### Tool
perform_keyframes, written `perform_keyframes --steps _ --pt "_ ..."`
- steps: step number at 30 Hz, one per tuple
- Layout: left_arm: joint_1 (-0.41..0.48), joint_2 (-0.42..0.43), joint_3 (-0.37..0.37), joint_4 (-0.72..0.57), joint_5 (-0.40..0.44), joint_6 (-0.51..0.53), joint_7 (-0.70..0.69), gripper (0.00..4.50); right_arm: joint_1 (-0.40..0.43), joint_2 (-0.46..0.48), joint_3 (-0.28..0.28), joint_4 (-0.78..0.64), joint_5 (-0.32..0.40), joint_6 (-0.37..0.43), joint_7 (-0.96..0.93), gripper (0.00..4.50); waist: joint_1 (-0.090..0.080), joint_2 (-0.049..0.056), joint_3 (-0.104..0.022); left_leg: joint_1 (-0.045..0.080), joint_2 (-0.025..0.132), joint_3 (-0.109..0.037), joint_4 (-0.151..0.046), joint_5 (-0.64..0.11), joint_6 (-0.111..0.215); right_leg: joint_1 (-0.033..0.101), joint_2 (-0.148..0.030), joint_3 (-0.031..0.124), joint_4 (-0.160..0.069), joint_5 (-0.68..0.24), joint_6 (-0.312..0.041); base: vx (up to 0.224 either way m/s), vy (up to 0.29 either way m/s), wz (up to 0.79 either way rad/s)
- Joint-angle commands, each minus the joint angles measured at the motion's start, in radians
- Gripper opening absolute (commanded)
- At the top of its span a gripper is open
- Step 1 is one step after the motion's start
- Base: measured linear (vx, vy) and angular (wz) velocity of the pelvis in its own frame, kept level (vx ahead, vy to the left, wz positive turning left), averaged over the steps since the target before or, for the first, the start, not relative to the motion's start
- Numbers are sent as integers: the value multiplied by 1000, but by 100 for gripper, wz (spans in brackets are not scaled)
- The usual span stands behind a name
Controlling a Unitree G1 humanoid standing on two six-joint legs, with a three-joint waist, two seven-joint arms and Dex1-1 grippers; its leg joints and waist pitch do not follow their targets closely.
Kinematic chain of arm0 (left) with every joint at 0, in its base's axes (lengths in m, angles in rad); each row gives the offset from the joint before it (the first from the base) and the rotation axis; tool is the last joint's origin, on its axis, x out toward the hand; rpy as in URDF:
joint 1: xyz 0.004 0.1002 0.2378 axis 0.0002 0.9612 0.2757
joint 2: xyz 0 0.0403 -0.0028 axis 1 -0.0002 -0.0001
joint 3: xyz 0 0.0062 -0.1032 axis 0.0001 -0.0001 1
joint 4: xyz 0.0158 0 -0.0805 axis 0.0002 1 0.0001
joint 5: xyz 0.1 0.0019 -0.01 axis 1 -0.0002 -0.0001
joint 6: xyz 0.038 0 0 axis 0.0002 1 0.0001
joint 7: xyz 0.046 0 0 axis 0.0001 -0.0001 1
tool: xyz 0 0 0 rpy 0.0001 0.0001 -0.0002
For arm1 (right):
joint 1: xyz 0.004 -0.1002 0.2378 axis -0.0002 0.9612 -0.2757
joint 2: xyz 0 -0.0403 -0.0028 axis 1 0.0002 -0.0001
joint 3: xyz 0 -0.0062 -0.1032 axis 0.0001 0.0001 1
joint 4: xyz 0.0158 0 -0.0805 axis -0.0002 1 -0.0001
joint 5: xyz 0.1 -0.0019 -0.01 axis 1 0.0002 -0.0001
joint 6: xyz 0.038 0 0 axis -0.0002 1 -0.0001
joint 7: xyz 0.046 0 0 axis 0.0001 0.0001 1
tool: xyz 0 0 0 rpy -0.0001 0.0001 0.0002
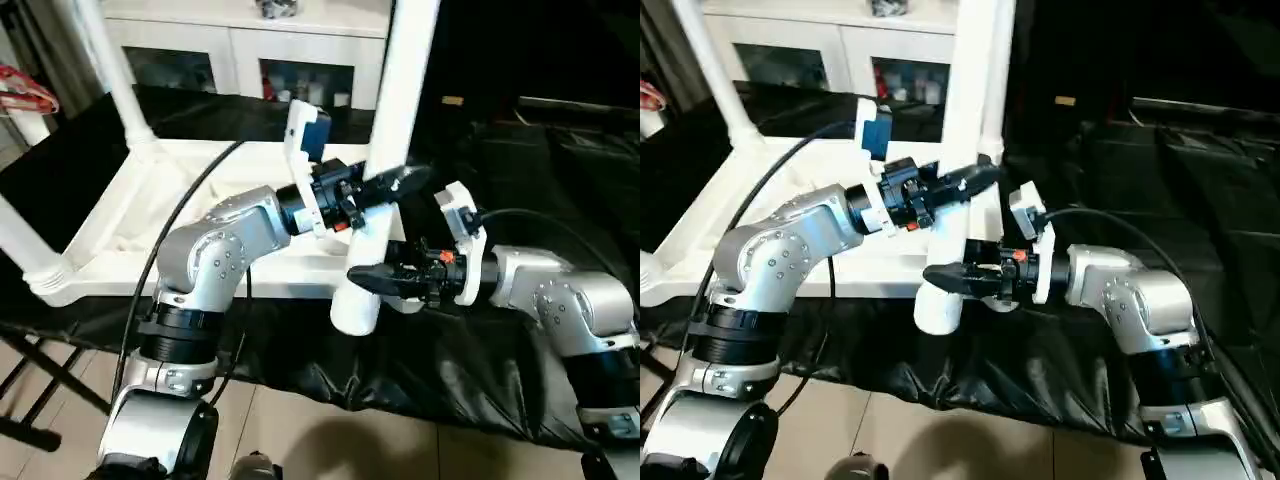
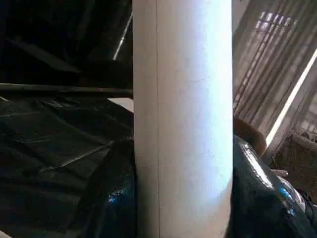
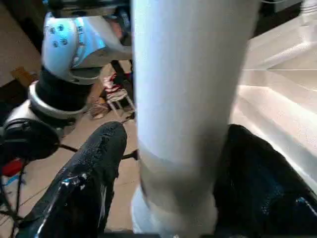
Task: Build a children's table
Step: Pick table leg
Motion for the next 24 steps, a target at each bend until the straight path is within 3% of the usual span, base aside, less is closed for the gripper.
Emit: perform_keyframes --steps 1,24 --pt "-8 -1 -11 -33 -18 12 -4 186 -20 -4 15 12 4 4 14 331 -2 -23 -79 9 13 0 -55 -152 33 69 -67 36 -77 -308 -115 0 0 0" --pt "-11 -15 -21 -35 -34 25 -5 186 -52 21 42 72 -32 -21 36 331 -2 -23 -79 10 13 0 -54 -146 28 69 -66 36 -76 -304 -113 0 0 0"
